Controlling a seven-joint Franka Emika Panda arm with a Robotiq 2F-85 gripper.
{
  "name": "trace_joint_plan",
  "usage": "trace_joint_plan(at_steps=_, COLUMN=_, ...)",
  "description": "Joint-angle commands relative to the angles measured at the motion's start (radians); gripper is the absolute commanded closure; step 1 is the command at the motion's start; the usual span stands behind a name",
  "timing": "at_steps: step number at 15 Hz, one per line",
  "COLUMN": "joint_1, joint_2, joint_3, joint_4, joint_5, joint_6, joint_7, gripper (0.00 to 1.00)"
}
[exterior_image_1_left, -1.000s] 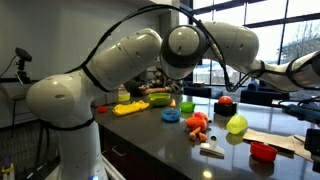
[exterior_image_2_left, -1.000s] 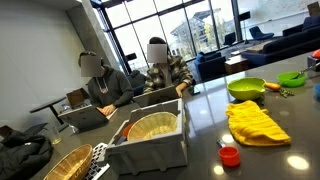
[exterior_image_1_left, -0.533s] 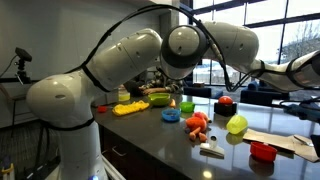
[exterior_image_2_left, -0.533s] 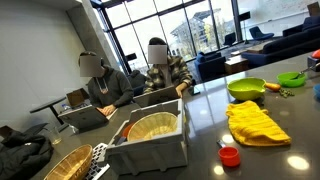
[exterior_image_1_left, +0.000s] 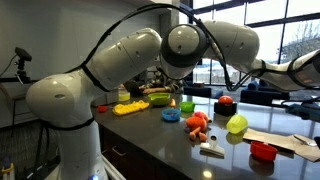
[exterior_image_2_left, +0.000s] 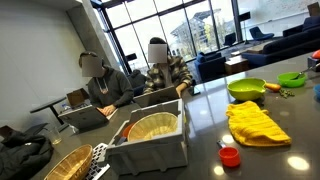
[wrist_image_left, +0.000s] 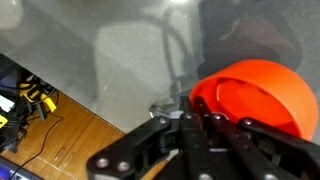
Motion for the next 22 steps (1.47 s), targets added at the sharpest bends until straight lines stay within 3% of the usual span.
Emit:
trace_joint_plan(at_steps=1, joint_1=-0.004, joint_2=-0.007, joint_3=0.000, joint_4=-0.007, joint_5=0.005, joint_6=0.006, joint_7=0.003, gripper=0.98)
trace_joint_plan(at_steps=11, joint_1=-0.014, joint_2=-0.020, joint_3=0.006, joint_4=0.012, joint_5=0.012, joint_6=0.032, joint_7=-0.009, gripper=0.99)
trace_joint_plan(at_steps=12, joint_1=-0.013, joint_2=-0.019, joint_3=0.005, joint_4=0.012, joint_5=0.010, joint_6=0.030, joint_7=-0.009, gripper=0.71)
trace_joint_plan(at_steps=14, joint_1=-0.013, joint_2=-0.018, joint_3=0.005, joint_4=0.011, joint_5=0.010, joint_6=0.027, joint_7=-0.009, gripper=0.67)
trace_joint_plan(at_steps=22, joint_1=-0.008, joint_2=-0.009, joint_3=0.002, joint_4=0.014, joint_5=0.004, joint_6=0.021, joint_7=-0.002, gripper=0.12)
